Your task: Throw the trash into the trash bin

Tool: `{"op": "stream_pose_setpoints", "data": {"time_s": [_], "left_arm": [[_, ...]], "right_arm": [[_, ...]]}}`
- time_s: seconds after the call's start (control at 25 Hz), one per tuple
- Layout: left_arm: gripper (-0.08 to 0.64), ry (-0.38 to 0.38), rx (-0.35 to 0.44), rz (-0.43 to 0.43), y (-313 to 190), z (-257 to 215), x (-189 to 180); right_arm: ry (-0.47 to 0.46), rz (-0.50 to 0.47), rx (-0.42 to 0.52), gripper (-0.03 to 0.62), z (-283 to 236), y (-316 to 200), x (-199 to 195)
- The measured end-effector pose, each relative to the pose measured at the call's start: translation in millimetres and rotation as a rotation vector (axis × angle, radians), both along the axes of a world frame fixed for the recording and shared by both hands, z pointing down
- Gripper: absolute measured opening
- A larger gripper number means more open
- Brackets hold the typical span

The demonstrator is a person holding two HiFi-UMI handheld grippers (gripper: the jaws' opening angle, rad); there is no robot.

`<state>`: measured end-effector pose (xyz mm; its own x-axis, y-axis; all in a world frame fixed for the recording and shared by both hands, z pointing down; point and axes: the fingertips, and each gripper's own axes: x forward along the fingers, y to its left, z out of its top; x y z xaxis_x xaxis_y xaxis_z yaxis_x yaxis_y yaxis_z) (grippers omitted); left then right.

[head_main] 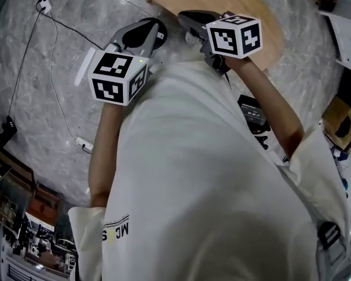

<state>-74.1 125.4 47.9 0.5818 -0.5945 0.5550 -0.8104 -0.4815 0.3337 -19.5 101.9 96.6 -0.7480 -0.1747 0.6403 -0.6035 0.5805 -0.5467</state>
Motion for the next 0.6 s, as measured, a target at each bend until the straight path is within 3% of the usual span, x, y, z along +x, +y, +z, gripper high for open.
{"op": "stream_pose_setpoints", "data": {"time_s": [0.36, 0.6], "left_arm": [[0.001, 0.040, 0.089, 0.041, 19, -50, -5], [0.001, 0.048, 0.119, -0.078, 25, -78, -26]], "right_arm": [[-0.112, 0.034, 0.139, 0.022, -76, 33, -36], [-0.162, 0.191, 0.149, 0.021, -105, 49, -47]]}}
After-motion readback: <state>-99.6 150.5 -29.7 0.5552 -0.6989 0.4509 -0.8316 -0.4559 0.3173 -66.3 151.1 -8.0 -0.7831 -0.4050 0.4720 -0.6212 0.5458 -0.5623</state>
